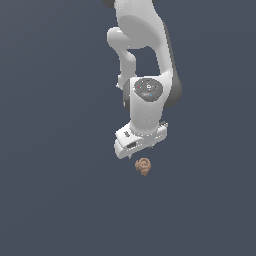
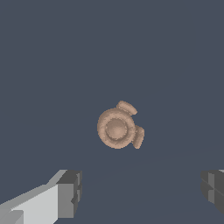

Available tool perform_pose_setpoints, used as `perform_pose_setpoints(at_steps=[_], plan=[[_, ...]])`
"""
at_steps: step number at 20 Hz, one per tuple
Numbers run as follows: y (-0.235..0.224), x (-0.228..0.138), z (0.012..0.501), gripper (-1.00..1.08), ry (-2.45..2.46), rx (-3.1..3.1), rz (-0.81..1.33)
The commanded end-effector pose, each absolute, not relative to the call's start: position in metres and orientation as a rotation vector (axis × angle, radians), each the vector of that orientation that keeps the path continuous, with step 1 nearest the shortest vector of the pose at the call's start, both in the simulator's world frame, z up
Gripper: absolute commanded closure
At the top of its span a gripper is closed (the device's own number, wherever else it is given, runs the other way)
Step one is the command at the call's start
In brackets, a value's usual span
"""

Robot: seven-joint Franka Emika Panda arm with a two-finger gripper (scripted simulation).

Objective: Pick up the object and move it to a goal position.

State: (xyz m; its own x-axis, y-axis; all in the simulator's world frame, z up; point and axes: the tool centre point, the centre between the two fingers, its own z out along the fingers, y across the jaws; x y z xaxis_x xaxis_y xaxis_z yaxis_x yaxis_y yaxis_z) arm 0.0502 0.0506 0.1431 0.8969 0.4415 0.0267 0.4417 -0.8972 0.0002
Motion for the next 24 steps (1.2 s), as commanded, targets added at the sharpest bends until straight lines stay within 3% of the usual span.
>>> perform_pose_setpoints(at_steps=[1,12,24], plan=[[0.056,0.055,0.132,-0.92,-0.837,-3.025,-0.031],[0.069,0.068,0.1,-0.92,-1.179,-2.912,-0.004],[0.072,0.069,0.088,-0.92,-1.231,-2.89,0.0]])
